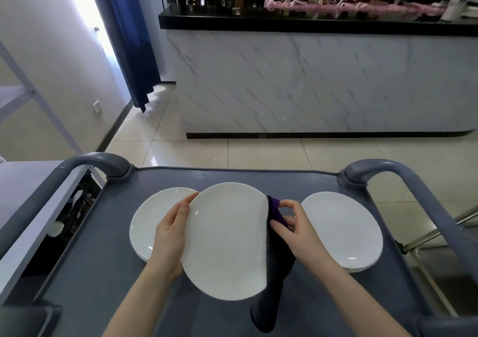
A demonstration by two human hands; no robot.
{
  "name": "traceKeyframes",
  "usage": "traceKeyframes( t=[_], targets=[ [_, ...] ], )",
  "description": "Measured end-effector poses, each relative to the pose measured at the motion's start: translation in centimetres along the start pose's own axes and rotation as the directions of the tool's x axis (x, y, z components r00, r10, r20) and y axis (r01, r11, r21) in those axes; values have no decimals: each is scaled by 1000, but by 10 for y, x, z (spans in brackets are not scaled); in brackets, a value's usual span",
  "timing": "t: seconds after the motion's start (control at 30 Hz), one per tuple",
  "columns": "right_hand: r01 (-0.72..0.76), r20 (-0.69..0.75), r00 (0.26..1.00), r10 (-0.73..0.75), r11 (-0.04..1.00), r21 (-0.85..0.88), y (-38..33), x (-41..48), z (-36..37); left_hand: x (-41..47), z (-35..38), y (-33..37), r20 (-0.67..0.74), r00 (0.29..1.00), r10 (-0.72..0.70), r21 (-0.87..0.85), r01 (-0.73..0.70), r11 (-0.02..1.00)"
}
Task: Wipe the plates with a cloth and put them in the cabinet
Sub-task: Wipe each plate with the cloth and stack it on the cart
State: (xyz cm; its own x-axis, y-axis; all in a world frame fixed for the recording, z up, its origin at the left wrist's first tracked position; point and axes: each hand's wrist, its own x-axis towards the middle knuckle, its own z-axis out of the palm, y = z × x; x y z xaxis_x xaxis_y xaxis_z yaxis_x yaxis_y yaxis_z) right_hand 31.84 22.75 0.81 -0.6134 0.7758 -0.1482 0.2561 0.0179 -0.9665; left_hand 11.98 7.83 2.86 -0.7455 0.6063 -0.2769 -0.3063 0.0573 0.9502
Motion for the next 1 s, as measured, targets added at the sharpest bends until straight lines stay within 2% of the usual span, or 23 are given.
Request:
traceKeyframes(
  t=[0.07, 0.17, 0.27, 0.33, 0.4, 0.5, 0.63, 0.77, 0.83, 0.9, 1.0],
  targets=[
    [19, -1, 1000, -19, 1000, -19, 3, -4, -1, 2, -1, -1, -20, 1000, 0, 9, 0, 1000],
    [117, -41, 992, -123, 983, -142, 1, -6, 3, 4, -1, 2, 15, 999, 45, 36, -45, 998],
    [172, -61, 981, -186, 968, -180, -9, 2, 10, 2, 2, 5, 148, 984, 94, 97, -109, 989],
    [204, -20, 977, -214, 951, -234, -20, 13, 13, -3, 4, 6, 260, 960, 109, 168, -156, 973],
    [227, 51, 974, -221, 934, -277, -31, 26, 14, -7, 6, 4, 315, 942, 120, 203, -190, 961],
    [202, 118, 977, -177, 947, -250, -41, 39, 11, -9, 7, 2, 262, 956, 129, 145, -172, 974],
    [116, 112, 988, -106, 990, -86, -32, 36, 2, -9, 5, -3, 167, 982, 90, 80, -104, 991],
    [49, 69, 996, -52, 998, 46, -7, 14, -2, -2, 0, -4, -75, 997, 4, -26, -6, 1000],
    [22, 41, 999, -25, 997, 71, 5, 3, 4, -1, 1, -5, -140, 990, 16, -57, -24, 998],
    [-11, -13, 1000, 12, 996, 93, 9, -1, 11, 0, 4, -7, -133, 989, 58, -29, -63, 998],
    [0, -46, 999, 4, 997, 82, 0, 5, 5, 1, 3, -5, -30, 994, 110, 45, -108, 993]
  ],
)
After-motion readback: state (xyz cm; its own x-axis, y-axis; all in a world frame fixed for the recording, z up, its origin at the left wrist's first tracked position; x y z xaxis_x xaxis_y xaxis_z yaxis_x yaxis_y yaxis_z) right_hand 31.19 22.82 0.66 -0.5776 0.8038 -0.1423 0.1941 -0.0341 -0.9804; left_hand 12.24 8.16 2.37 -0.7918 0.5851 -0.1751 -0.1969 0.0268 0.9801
